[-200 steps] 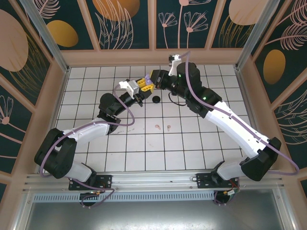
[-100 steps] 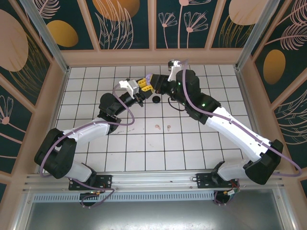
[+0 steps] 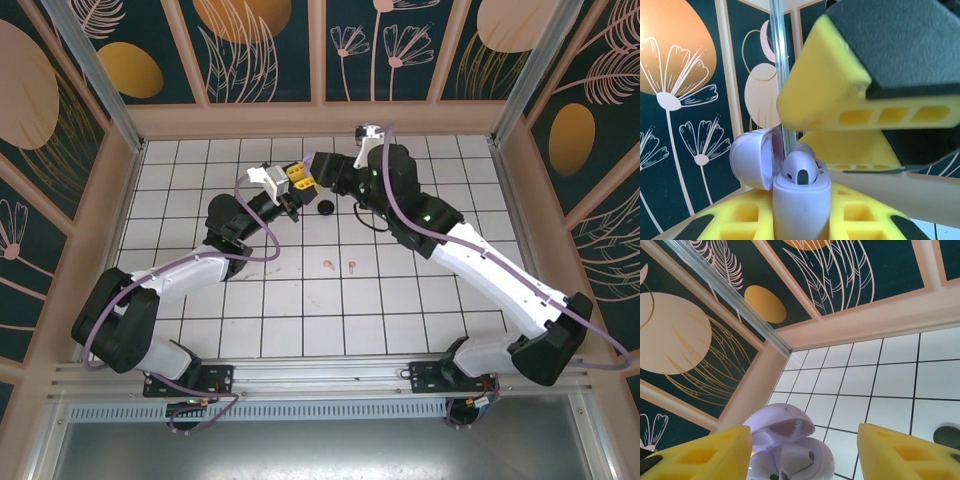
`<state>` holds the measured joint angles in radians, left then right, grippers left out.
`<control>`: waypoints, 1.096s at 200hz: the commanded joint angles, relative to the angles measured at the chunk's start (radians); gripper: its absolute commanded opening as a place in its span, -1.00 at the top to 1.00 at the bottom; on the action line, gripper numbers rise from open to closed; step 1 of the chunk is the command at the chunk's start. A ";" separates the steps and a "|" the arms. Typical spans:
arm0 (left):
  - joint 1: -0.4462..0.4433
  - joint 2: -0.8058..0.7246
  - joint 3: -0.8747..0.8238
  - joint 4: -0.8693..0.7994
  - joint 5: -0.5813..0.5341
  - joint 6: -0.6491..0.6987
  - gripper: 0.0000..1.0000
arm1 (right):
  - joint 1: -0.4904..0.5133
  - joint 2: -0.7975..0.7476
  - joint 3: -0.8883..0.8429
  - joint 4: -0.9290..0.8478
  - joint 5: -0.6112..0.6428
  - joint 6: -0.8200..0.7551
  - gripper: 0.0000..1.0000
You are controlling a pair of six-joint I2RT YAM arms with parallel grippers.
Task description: Insert the wireless bluetooth earbuds into the charging case
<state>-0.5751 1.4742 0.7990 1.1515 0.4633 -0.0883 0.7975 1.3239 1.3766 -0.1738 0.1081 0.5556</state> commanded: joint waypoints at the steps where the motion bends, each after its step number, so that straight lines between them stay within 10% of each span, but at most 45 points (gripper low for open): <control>1: -0.001 -0.017 0.015 0.032 -0.005 -0.007 1.00 | -0.011 -0.063 0.072 -0.027 0.000 0.000 -0.20; 77: -0.002 -0.023 -0.051 -0.064 0.018 0.041 1.00 | -0.101 0.031 0.228 -0.259 -0.165 -0.011 -0.16; 137: -0.002 -0.040 -0.102 -0.141 0.058 0.075 1.00 | -0.140 0.215 0.357 -0.387 -0.267 -0.057 0.53; 219: -0.002 -0.055 -0.115 -0.176 0.063 0.100 1.00 | -0.153 0.389 0.457 -0.503 -0.334 -0.115 0.71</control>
<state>-0.5751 1.4422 0.6895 0.9791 0.5163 -0.0101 0.6510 1.6890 1.7920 -0.6136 -0.1787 0.4736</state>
